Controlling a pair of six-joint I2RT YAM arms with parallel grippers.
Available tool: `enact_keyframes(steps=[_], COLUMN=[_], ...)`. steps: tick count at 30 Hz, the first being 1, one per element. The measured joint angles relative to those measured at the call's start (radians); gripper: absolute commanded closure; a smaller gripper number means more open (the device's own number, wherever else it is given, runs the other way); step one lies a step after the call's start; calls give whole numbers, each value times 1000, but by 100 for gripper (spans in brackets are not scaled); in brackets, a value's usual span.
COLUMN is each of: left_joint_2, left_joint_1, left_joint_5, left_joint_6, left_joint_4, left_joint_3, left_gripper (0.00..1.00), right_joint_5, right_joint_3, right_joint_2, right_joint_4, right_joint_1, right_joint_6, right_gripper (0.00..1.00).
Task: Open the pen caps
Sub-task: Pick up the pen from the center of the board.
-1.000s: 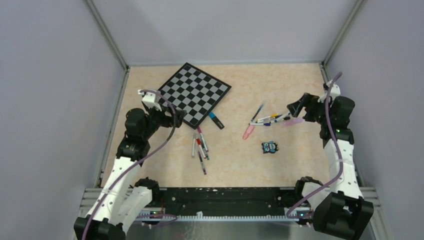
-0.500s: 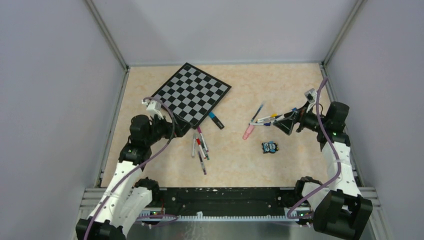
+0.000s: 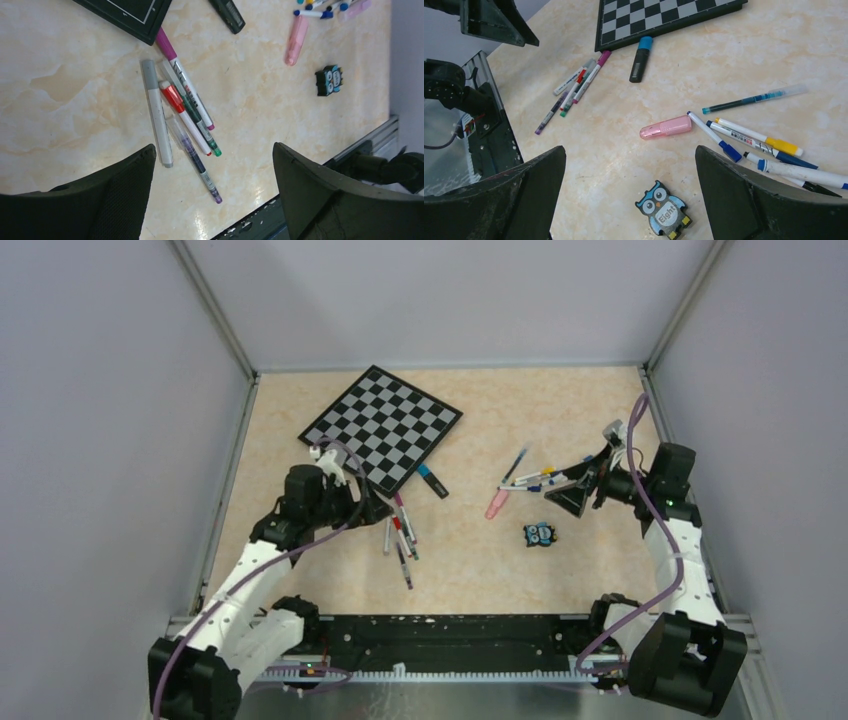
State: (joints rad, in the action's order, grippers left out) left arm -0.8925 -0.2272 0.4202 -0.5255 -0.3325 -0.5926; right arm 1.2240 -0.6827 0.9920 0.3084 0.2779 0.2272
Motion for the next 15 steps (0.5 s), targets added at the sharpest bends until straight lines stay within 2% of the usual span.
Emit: enact_keyframes(steps=[5,8,12,15], left_joint_2=[-18,-74,-165,-220], left_joint_1=[-196,-260,-281,-288], left_joint_5=[-168,-249,-323,-360], left_joint_6=[21,24,25,29], left_joint_4=[-74,-96,-107,-106], left_joint_3=[-31,-33,-33,-33], left_gripper=[14,26,44,51], right_joint_5=[-5,-12,-23,-30], right_joint_3=[0,0,0,1], right_joint_2=[-2,-2,-2,-1], right_joint_4=[5,17,22,22], right_joint_1=[0,0,0,0], right_joint_6=[32,51,61,61], right_gripper=[3,3,4,5])
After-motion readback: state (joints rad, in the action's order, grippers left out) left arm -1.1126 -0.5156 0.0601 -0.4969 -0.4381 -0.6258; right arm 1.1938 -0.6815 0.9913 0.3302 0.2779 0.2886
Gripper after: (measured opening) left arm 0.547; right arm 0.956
